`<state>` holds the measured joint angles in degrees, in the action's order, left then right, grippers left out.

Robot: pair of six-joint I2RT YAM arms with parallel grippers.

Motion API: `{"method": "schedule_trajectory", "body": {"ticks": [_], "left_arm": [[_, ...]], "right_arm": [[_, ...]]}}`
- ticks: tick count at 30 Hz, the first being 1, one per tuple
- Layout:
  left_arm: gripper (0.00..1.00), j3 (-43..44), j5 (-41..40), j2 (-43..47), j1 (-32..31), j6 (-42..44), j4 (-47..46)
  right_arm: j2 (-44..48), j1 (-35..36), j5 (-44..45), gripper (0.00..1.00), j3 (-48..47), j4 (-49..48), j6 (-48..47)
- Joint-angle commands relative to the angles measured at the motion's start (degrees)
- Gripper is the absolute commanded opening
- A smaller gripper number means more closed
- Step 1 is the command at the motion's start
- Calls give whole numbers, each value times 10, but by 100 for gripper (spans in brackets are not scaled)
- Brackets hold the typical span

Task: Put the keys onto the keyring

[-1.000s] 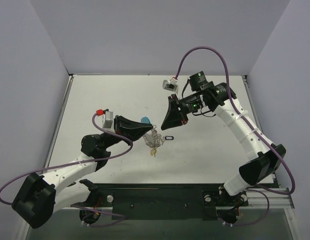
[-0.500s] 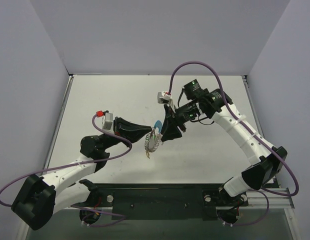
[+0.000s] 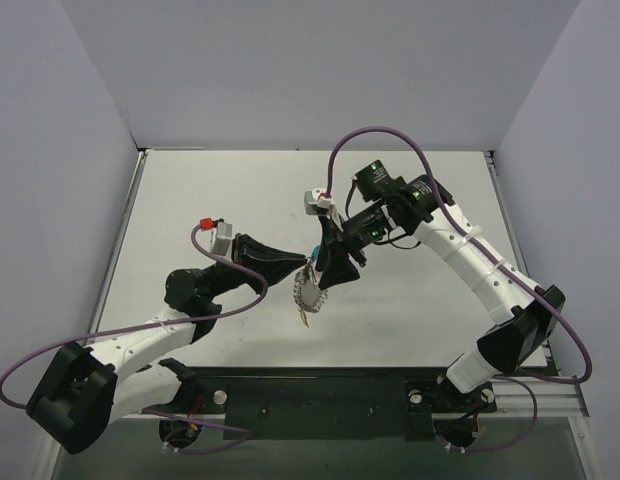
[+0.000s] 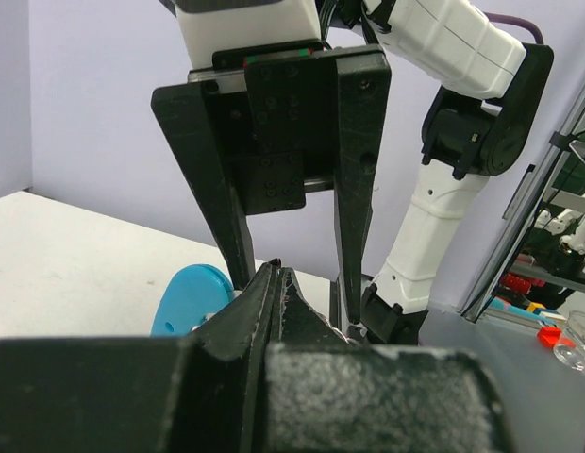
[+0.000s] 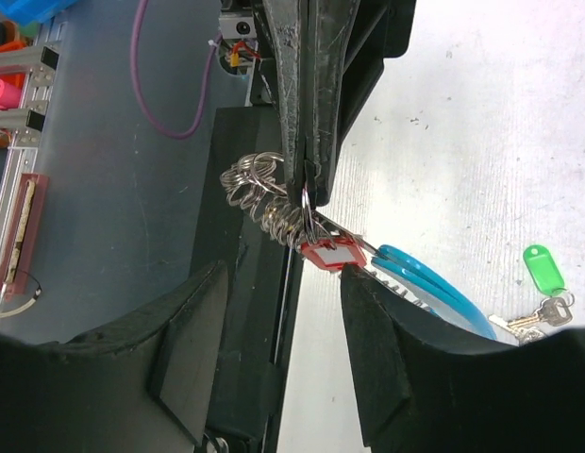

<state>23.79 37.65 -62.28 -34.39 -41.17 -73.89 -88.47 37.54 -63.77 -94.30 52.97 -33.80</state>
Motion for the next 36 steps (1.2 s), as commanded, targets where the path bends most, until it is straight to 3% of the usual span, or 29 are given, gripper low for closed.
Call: {"method": "schedule_trajectory", "body": {"ticks": [1, 6, 20, 28, 32, 36], "left_arm": [[0, 5, -34, 8, 4, -5, -134], [0, -9, -82, 27, 3, 4, -121], [0, -17, -110, 41, -2, -1, -122], [0, -21, -112, 42, -2, 0, -124], [0, -23, -112, 44, -2, 0, -123], [0, -25, -108, 48, -2, 0, -121]], "right_arm": [[-8, 10, 7, 47, -17, 20, -17], [-10, 13, 32, 47, -19, 13, -10], [-59, 34, 64, 46, -84, -9, 44], [-58, 38, 65, 12, -86, -12, 43], [-56, 39, 66, 3, -86, -12, 44], [-51, 36, 73, 0, -87, -13, 44]]}}
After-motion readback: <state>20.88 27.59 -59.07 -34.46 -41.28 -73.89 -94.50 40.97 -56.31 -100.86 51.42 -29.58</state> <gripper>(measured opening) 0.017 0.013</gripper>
